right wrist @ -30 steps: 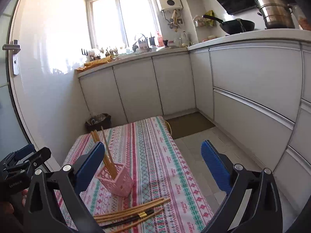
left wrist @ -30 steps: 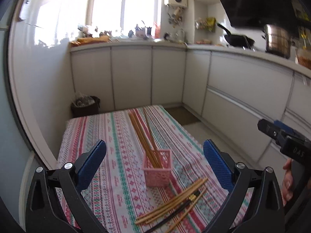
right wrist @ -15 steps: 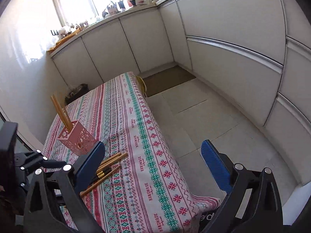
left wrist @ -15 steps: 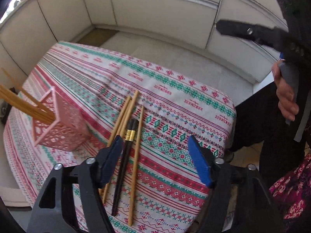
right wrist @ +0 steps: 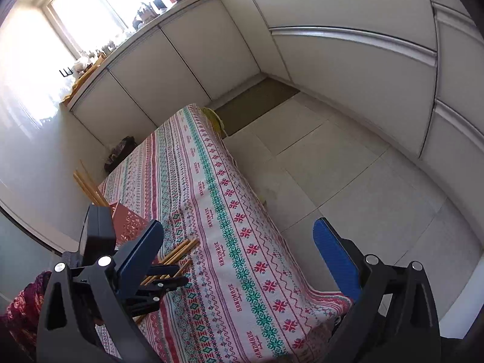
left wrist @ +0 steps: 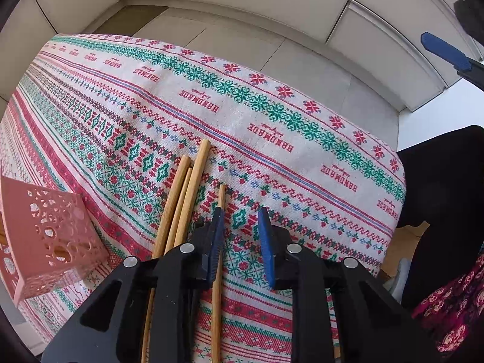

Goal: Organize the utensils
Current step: 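Lower the left tool onto the loose chopsticks and close on a wooden chopstick, then lift the chopstick with the left tool while the right tool grasps another wooden chopstick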

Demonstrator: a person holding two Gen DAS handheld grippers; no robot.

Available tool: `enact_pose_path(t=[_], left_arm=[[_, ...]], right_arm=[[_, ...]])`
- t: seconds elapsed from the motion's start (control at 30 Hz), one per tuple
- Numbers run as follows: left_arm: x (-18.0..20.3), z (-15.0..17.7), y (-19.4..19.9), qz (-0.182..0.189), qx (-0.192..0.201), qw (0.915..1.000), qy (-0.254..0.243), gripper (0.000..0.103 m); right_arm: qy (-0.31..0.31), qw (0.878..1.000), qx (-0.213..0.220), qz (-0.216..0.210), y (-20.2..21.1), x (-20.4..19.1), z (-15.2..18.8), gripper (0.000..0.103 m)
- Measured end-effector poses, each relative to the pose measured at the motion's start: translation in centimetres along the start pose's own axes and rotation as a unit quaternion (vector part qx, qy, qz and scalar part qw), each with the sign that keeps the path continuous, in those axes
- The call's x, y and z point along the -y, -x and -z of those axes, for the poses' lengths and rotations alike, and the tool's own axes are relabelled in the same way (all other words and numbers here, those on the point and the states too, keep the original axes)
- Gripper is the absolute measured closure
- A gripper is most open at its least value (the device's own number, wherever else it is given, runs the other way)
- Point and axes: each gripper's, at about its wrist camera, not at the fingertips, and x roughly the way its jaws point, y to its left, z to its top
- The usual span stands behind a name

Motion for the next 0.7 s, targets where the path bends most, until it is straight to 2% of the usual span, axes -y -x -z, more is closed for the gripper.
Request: enact_pose_path(t=[0.13,0.3,0.4,0.47,0.53,0.6,0.67,0.7], left_arm=[[-0.5,-0.5,-0.9,0.002,-0.011,0.9999,-0.001,0.080],[-0.7,-0.8,-0.9,-0.006,-0.017,0.9998,-0.008,0.088],[-0.9,0.2,-0.8,-0.016,0.010,0.9991,0.037,0.097],[-0.9,1.4,-0.5,-0.026,0.034,0.9967,0.070,0.097],[-1.2,2.8,0.1,-0.033,0.051,0.9915,0.115,0.099],[-1.4,4.5,1.4,-0.017,0.084,0.9841,0.156,0.099],[-1.5,6.7,3.4,-0.003,0.123,0.9737,0.192,0.099],[-1.5,8.0,4.6,0.009,0.146,0.9672,0.208,0.099]], right_arm=[[0.005,1.000,0.000,0.002,-0.1,-0.3,0.0,0.007],[0.015,1.000,-0.019,0.014,-1.0,-0.7,0.3,0.007],[0.008,0.999,-0.026,0.029,-1.5,-0.4,0.4,0.007],[0.000,0.998,-0.035,0.043,-2.0,-0.1,0.5,0.007],[-0.010,0.997,-0.050,0.061,-2.8,0.2,0.7,0.007],[-0.022,0.994,-0.076,0.071,-3.9,0.3,1.1,0.009],[-0.028,0.990,-0.111,0.082,-5.4,0.0,1.5,0.018],[-0.031,0.987,-0.129,0.087,-6.2,-0.4,1.7,0.027]])
